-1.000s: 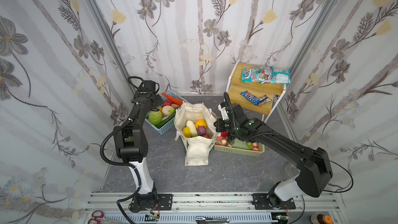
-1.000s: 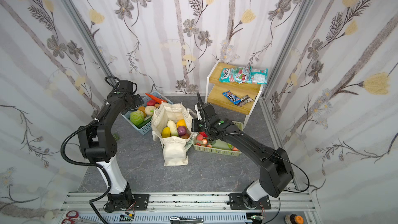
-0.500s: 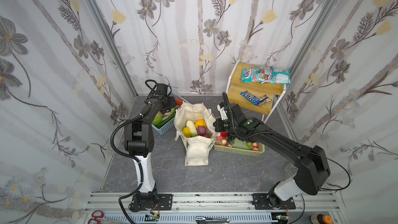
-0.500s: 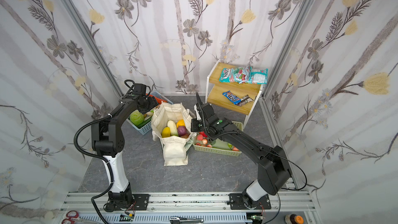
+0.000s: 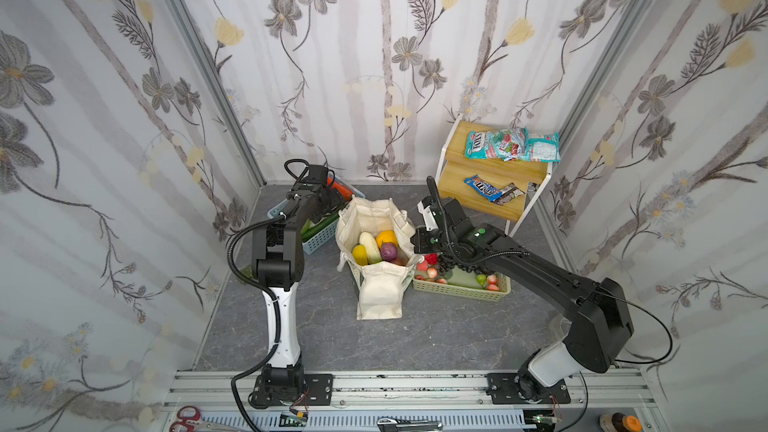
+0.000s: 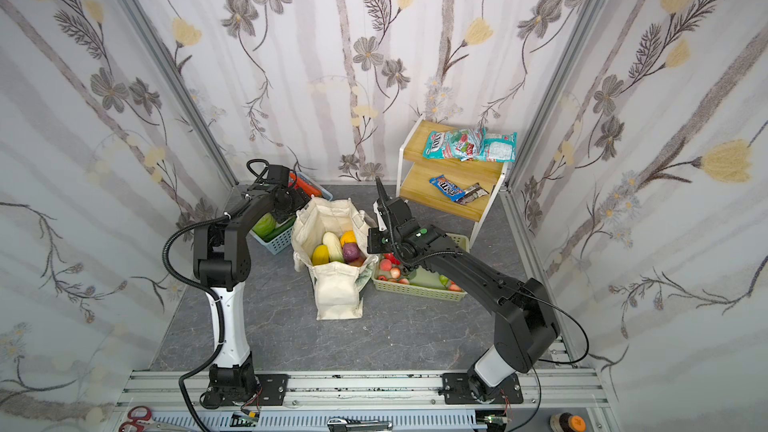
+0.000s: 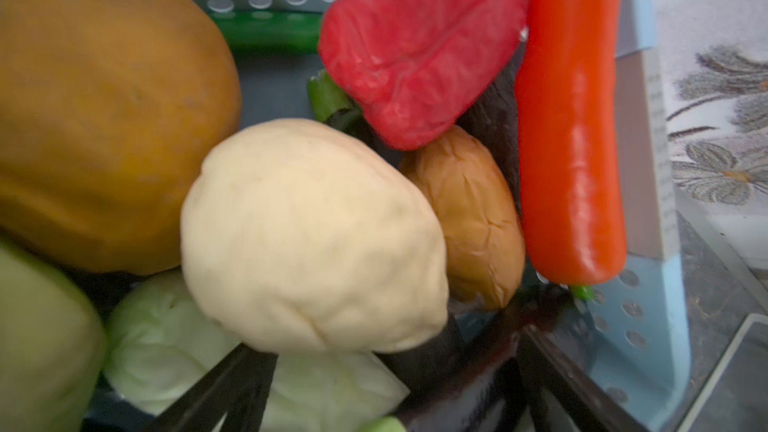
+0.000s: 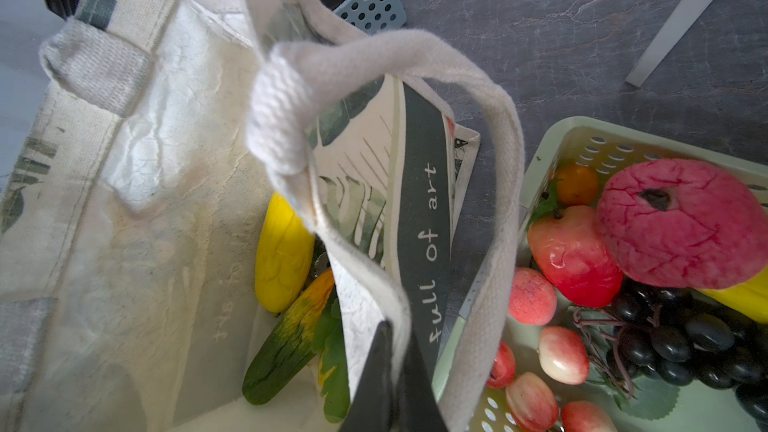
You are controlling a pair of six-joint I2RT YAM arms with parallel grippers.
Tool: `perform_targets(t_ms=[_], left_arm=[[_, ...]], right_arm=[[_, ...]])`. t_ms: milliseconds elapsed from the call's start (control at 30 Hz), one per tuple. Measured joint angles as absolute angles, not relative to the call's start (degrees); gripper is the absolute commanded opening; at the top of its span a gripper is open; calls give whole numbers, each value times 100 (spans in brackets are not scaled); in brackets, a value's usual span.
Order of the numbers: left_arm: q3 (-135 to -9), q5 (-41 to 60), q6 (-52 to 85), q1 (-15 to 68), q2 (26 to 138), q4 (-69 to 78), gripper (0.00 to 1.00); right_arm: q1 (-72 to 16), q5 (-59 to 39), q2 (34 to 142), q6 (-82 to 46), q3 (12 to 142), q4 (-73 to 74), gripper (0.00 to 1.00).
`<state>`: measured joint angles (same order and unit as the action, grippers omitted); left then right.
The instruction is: Place the food into the grocery bag and tie it
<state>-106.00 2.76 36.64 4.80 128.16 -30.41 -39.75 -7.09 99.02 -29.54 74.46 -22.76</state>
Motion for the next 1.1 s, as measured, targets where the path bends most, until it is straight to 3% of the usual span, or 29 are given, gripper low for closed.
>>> perform_targets(t_ms=[100,167,567,833,1100], left_arm=[[-10582,198,3706,475,12829,-3048,76],[-10556,119,3710,478,12825,-3039,76],[-10348,-711,3618,469,12138,-3426,82],[-10425,-397,3586,534,12164,-3148,68],[-11124,-744,3428,624,12628,-3586,86]], right_arm=[[-3983,-709,9909,-2954,7476,-2294,1],[-3986,-709,9909,-2954,7481,-2298,1],[-3990,-707,9909,-2954,7481,-2316,1],[-3990,-711,9953,-2952,7481,-2314,1],[-3988,-707,9926,-2952,7465,-2314,1]])
